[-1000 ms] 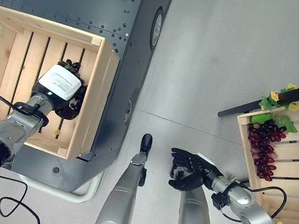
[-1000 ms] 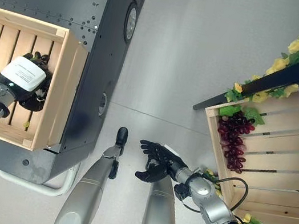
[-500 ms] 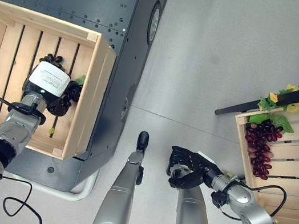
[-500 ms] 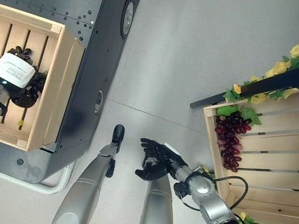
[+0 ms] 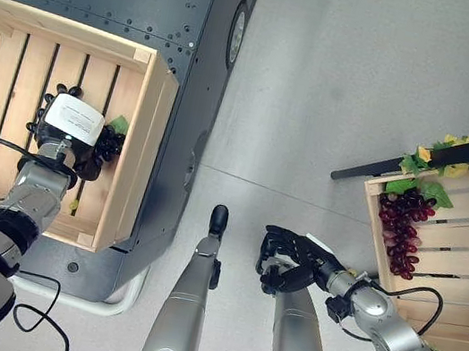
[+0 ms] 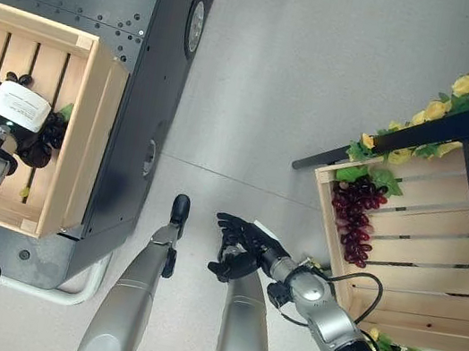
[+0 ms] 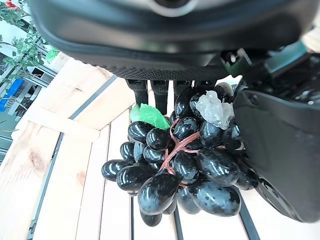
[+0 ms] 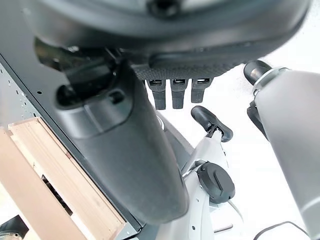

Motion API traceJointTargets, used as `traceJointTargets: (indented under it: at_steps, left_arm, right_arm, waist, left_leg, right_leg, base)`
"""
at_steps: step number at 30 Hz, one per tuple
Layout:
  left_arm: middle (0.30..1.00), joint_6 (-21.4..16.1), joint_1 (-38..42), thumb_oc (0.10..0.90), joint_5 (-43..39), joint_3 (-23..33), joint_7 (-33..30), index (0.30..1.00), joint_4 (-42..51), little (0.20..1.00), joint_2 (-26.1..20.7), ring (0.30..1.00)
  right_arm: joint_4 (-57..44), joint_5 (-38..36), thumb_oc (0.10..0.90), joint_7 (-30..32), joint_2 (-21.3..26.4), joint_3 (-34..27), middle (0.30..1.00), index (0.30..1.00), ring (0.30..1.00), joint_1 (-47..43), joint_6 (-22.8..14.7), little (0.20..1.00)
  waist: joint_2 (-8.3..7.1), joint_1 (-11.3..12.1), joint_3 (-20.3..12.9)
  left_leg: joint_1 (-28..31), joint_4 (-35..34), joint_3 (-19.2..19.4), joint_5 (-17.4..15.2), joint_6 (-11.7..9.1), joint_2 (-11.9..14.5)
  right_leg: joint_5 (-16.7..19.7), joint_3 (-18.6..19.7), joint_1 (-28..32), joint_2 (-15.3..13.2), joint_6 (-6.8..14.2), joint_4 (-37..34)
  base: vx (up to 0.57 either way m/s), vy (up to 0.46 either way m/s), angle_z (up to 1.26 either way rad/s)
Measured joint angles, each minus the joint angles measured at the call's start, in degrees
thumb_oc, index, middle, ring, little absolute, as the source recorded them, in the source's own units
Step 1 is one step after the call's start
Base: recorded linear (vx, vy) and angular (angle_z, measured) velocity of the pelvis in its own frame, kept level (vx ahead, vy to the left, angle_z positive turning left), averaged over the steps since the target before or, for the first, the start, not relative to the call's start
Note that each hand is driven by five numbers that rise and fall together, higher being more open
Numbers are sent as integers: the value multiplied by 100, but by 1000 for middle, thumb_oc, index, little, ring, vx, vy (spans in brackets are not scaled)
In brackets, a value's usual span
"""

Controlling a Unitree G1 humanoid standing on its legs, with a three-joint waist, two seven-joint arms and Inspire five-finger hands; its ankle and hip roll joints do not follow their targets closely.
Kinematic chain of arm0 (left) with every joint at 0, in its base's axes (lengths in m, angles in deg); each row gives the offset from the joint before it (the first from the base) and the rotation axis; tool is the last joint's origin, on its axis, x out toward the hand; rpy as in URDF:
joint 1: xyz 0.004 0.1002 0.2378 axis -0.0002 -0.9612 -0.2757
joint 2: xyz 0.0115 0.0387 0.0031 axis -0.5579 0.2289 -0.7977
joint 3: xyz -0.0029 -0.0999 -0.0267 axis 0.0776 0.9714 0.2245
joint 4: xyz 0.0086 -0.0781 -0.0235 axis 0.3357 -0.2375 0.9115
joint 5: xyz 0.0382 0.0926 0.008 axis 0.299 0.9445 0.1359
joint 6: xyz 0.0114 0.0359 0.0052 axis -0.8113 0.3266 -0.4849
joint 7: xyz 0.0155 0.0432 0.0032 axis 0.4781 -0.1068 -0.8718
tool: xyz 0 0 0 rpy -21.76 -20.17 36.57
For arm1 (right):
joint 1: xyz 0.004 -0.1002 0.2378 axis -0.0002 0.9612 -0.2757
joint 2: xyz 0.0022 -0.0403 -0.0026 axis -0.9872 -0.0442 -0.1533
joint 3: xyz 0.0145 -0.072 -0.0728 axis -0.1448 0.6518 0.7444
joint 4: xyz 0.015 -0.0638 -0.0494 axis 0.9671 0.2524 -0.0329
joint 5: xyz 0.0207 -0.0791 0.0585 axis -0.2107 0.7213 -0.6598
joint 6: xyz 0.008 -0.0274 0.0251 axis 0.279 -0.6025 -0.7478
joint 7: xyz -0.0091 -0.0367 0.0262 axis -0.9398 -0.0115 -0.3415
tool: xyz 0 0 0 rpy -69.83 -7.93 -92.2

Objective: Pick up the fruits from the basket on one side to the basket on the other side

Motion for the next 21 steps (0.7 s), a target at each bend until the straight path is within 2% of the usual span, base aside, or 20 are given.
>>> traceJointTargets:
  at_steps: [5, 13, 21]
  left_arm:
    - [300, 83, 32, 400, 1, 0, 41, 300, -41, 300, 38, 300]
    - [300, 96, 41, 400, -10, 1, 33, 300, -100, 300, 60, 300]
    - [300, 97, -319, 400, -95, 20, -68, 300, -400, 300, 195, 300]
  right_arm:
    - [-21, 0, 800, 122, 0, 0, 900, 900, 900, -7, 0, 900]
    - [-24, 2, 800, 125, -5, 4, 900, 900, 900, -28, 0, 900]
    - [-15, 4, 800, 124, -20, 8, 900, 900, 900, 28, -2, 900]
  waist:
    - [0, -101, 0]
    - [0, -97, 0]
    - [2, -29, 1]
  left_leg:
    - [-45, -10, -6, -3, 7, 0]
    - [-3, -32, -3, 14, 35, -2]
    - [538, -300, -15, 75, 61, -21]
  right_leg:
    - [29, -23, -1, 12, -9, -54]
    - [33, -36, 47, 13, -12, -48]
    - [33, -59, 544, -3, -7, -191]
  base:
    - [-3, 0, 1]
    - [-7, -2, 1]
    - [-13, -27, 2]
